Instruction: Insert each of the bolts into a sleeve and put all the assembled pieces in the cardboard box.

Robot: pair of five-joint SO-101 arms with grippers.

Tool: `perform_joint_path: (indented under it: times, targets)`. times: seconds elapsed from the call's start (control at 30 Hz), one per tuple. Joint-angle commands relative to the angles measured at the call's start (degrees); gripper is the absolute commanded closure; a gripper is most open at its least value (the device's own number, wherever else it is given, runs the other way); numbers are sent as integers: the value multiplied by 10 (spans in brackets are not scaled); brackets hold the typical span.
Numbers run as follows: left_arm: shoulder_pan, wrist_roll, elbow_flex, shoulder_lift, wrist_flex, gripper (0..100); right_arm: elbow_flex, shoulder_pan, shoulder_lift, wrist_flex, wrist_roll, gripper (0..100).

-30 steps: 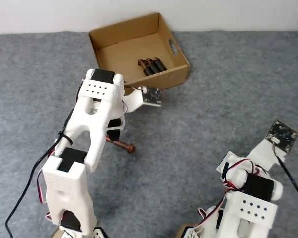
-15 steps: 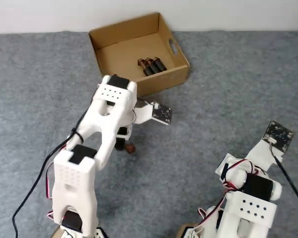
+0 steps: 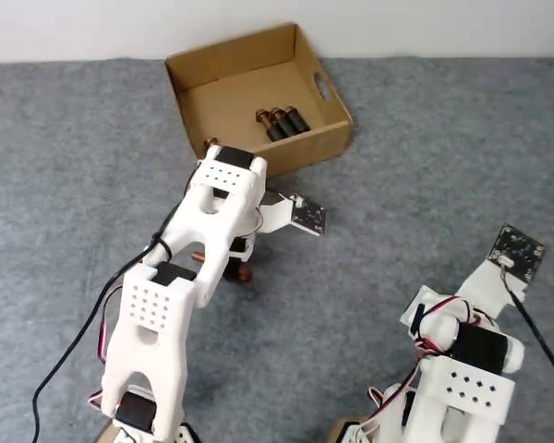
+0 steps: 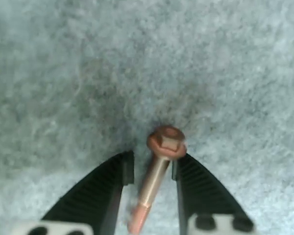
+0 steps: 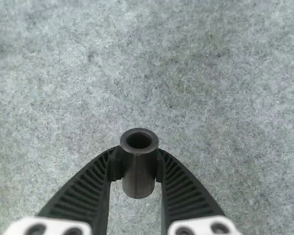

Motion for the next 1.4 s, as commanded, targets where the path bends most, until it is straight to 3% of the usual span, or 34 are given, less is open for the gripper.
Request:
perform_joint_path:
  times: [0.0,0.17,0.47,0.6,0.9,1.13,1.37]
  targets:
    - [18,23,-16,1,10,863,-4,-3,-8,-11,6,991]
    - [26,55,-10,14,10,990,-5,-3,-8,-10,6,991]
    - [32,194,-10,-17,19,994,-7,-4,-8,-9,6,991]
    - [32,291,-9,-90,18,994,-18,-9,-9,-6,6,991]
    - [25,524,91,-251,19,994,-19,-122,-99,2,4,991]
    - [57,534,238,-433,18,995,12,-182,-248,3,7,991]
    - [64,625,339,-605,-53,996,13,-246,-284,2,7,991]
